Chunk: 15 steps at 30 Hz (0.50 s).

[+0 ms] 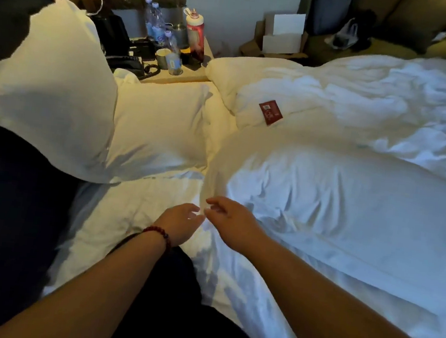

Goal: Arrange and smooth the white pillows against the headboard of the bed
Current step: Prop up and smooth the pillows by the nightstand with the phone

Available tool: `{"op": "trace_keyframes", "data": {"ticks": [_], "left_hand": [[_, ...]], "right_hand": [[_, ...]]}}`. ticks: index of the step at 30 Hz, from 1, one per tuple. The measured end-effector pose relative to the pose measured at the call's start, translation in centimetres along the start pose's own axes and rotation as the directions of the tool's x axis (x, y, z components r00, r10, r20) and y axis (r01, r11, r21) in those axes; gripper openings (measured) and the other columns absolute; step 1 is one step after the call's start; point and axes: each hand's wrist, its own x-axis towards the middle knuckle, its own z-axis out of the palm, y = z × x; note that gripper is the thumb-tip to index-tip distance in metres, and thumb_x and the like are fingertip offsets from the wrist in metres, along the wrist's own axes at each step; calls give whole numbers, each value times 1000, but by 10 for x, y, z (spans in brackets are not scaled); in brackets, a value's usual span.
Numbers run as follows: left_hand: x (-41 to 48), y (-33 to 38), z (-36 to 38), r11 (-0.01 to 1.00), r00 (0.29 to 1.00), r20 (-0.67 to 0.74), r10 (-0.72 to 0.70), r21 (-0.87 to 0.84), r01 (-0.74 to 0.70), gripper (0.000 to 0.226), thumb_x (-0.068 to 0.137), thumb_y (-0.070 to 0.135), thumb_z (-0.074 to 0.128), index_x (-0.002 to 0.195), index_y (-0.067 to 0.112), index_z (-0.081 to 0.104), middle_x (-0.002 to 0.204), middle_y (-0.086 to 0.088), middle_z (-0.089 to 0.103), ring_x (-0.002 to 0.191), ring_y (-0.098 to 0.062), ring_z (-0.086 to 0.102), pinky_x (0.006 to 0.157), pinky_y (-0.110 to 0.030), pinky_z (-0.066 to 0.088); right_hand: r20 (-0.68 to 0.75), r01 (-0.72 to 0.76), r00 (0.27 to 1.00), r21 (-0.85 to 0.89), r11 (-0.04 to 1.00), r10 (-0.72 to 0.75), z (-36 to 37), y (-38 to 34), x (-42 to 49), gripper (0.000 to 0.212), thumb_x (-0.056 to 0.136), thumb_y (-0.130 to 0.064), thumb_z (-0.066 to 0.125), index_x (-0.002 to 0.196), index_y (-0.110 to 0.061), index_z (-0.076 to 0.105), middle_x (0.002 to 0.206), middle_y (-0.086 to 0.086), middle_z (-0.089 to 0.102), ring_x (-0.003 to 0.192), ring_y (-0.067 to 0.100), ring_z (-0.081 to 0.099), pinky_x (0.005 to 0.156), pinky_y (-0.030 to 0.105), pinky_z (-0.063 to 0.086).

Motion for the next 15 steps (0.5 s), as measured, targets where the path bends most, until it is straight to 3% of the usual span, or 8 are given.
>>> {"op": "trace_keyframes", "data": {"ticks": [1, 4, 9, 15], "left_hand": [[-17, 8, 10, 1000, 1000, -12, -3, -3, 3, 31, 97, 40, 49, 114, 18, 62, 113, 2, 63, 112, -22, 58, 84, -26, 39], [-61, 19, 29, 996, 995, -74, -66, -71, 60, 39, 95, 40, 54, 126, 17, 58, 108, 7, 60, 110, -18, 58, 83, -22, 37], [-116, 12, 33, 973, 971, -151, -185, -166, 159, 39, 93, 37, 58, 126, 18, 61, 118, -2, 67, 106, -17, 61, 87, -23, 43], [-145, 16, 39, 973, 964, -193, -184, -176, 151, 35, 94, 37, 57, 123, 19, 62, 115, 1, 67, 92, -7, 54, 76, -16, 39]], "right_hand": [[-8, 1, 1000, -25, 1000, -1, -6, 8, -12, 37, 95, -40, 54, 129, -25, 58, 125, -1, 62, 114, 13, 57, 94, 25, 41], [20, 15, 1000, -79, 997, -13, -18, 26, -37, 37, 96, -39, 54, 129, -24, 58, 128, 1, 60, 115, 16, 57, 97, 28, 41], [124, 0, 992, -62, 998, 8, -24, 40, -61, 37, 96, -38, 54, 130, -24, 56, 129, 3, 59, 116, 19, 57, 96, 29, 42], [145, -28, 989, -4, 1000, 28, -21, 46, -81, 35, 97, -38, 52, 129, -25, 56, 128, 2, 61, 114, 16, 58, 89, 25, 39]]}}
